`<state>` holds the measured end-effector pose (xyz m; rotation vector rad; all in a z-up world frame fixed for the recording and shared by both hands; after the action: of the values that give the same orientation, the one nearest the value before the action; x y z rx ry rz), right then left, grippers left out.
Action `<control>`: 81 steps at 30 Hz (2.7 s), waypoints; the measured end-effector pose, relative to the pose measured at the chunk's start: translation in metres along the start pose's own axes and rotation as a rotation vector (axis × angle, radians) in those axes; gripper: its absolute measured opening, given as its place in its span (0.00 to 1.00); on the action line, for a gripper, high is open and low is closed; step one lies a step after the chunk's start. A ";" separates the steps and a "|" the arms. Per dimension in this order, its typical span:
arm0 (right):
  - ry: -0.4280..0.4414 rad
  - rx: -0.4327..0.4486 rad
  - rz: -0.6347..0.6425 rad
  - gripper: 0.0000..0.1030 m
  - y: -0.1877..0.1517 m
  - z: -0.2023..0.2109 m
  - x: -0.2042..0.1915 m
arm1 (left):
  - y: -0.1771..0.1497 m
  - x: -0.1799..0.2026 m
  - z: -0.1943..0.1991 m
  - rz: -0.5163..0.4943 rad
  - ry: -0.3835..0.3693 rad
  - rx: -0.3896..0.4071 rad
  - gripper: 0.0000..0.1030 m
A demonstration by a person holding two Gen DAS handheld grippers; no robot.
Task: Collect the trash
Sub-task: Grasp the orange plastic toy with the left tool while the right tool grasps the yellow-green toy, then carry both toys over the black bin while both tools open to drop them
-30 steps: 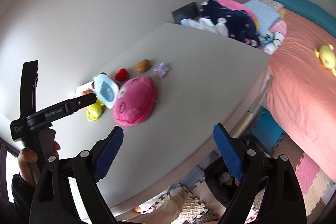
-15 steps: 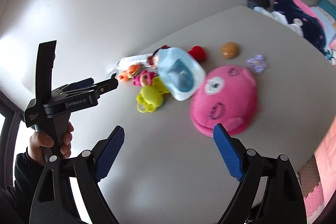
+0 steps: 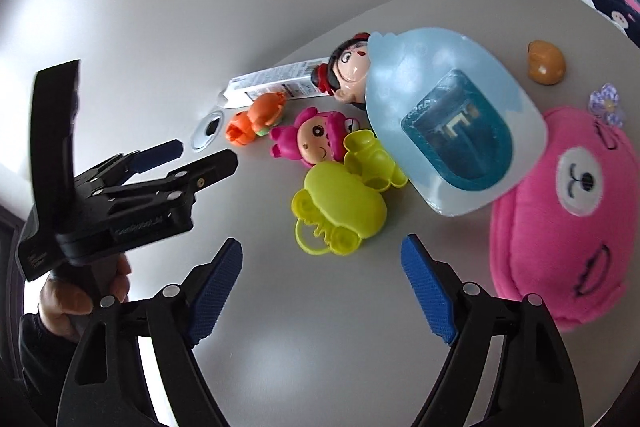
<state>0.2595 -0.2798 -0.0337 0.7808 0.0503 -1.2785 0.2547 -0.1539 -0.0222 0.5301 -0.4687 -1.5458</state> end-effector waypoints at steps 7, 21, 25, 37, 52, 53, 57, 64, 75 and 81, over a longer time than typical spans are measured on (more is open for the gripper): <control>-0.116 0.054 -0.012 0.77 0.013 -0.026 0.006 | 0.009 -0.004 -0.026 -0.061 -0.029 -0.026 0.84; -0.051 0.019 0.048 0.58 0.014 -0.016 0.019 | 0.019 -0.010 -0.064 -0.059 -0.089 -0.050 0.84; -0.086 0.022 0.094 0.58 0.011 -0.016 0.015 | 0.020 -0.009 -0.064 -0.071 -0.098 -0.039 0.83; -0.154 0.044 0.210 0.58 0.009 -0.033 -0.004 | 0.013 -0.009 -0.052 -0.082 -0.153 -0.017 0.68; 0.019 0.090 0.078 0.58 -0.005 0.045 0.004 | 0.015 0.018 0.021 -0.075 -0.178 0.071 0.68; 0.024 0.104 0.070 0.58 -0.006 0.056 0.007 | 0.015 0.024 0.028 -0.084 -0.177 0.078 0.68; 0.023 0.159 0.062 0.58 -0.010 0.098 0.020 | 0.013 0.051 0.052 -0.100 -0.198 0.099 0.68; -0.016 0.248 0.031 0.58 -0.014 0.150 0.044 | 0.017 0.125 0.079 -0.162 -0.269 0.128 0.68; -0.153 0.375 -0.107 0.58 -0.046 0.250 0.128 | 0.018 0.275 0.105 -0.356 -0.440 0.146 0.68; -0.254 0.432 -0.209 0.58 -0.077 0.302 0.180 | 0.001 0.356 0.119 -0.469 -0.537 0.132 0.68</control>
<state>0.1369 -0.6007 0.0743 0.9920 -0.3684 -1.6054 0.1780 -0.5122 0.0576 0.3298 -0.9079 -2.1301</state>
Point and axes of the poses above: each gripper's, at about its wrist camera, not at the fingertips, and z roughly against the way its jaws point, x to its right, y to its top, the point moved 8 cm from there along -z, roughly the way its jaws point, and after that the axes turned 7 degrees about x, right-handed, at the moved point
